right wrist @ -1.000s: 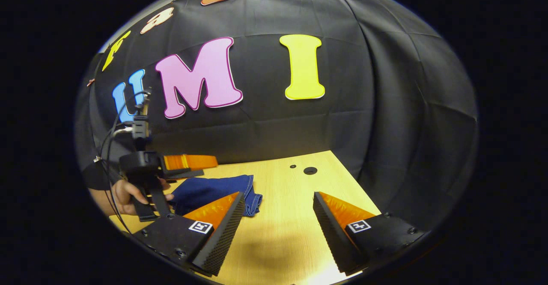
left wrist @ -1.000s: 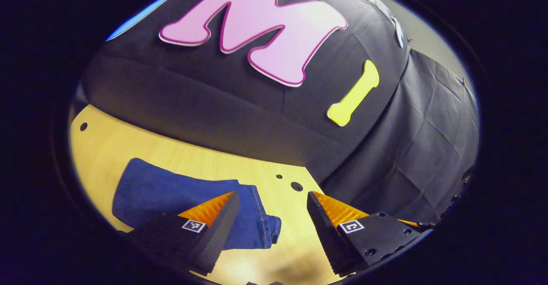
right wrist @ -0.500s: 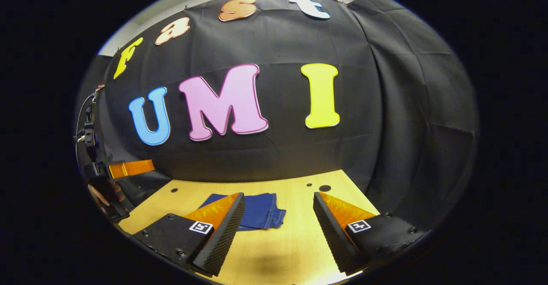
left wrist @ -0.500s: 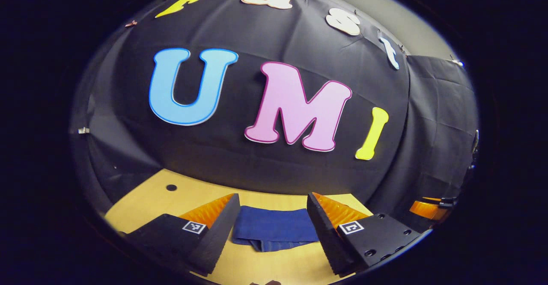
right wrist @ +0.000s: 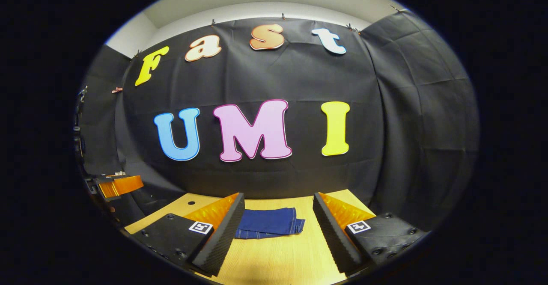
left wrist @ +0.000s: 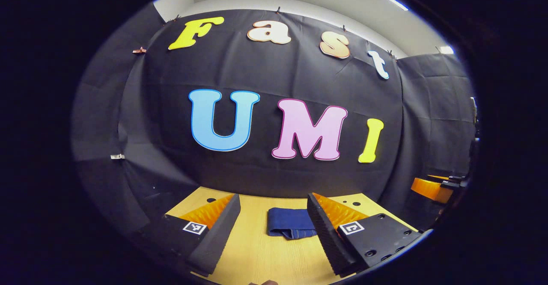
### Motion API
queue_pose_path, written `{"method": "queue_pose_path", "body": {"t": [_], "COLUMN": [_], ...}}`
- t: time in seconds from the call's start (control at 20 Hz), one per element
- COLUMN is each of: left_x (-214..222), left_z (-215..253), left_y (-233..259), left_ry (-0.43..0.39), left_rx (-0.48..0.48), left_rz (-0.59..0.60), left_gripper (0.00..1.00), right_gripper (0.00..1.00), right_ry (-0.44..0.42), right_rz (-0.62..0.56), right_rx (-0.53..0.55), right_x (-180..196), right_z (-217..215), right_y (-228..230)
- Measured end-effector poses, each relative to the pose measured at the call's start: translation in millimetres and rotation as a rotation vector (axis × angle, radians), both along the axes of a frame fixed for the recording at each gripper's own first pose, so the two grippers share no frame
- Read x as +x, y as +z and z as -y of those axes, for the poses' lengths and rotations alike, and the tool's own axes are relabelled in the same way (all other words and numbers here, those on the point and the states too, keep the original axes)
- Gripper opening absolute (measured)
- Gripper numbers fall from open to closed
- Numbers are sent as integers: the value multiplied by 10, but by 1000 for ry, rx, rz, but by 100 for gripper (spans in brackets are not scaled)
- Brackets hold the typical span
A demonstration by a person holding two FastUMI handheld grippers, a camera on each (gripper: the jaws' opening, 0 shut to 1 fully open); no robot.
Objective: Grasp the waist and the cuffs of the jeans and fold them to make the two legs overlap; first hold the waist and fold one-third of the jeans toward the cuffs, then hold the cuffs and fold the remaining one-third in the same direction to finish folding.
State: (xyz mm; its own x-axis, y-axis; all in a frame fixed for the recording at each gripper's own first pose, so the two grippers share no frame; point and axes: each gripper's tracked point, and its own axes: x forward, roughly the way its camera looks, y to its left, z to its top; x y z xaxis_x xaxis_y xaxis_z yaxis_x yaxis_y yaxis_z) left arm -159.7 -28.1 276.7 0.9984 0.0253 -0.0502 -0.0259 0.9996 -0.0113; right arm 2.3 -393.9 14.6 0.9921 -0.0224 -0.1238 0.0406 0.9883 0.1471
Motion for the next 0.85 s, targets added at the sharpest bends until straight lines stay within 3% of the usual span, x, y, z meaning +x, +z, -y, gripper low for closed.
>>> {"method": "queue_pose_path", "body": {"t": [0.25,0.5,0.85], "left_x": [-329,-353,-413], "left_z": [102,128,59], "left_y": [-192,-109,-120], "left_ry": [-33,-67,-36], "left_rx": [-16,-27,-39], "left_rz": [-41,-34,-37], "left_gripper": [96,97,96], "right_gripper": [97,97,100], "right_ry": [35,54,53], "right_rz": [-31,26,38], "right_rx": [-29,-22,-31], "right_x": [-358,-318,-500], "right_z": [-230,-268,-337], "right_y": [-97,173,229]}}
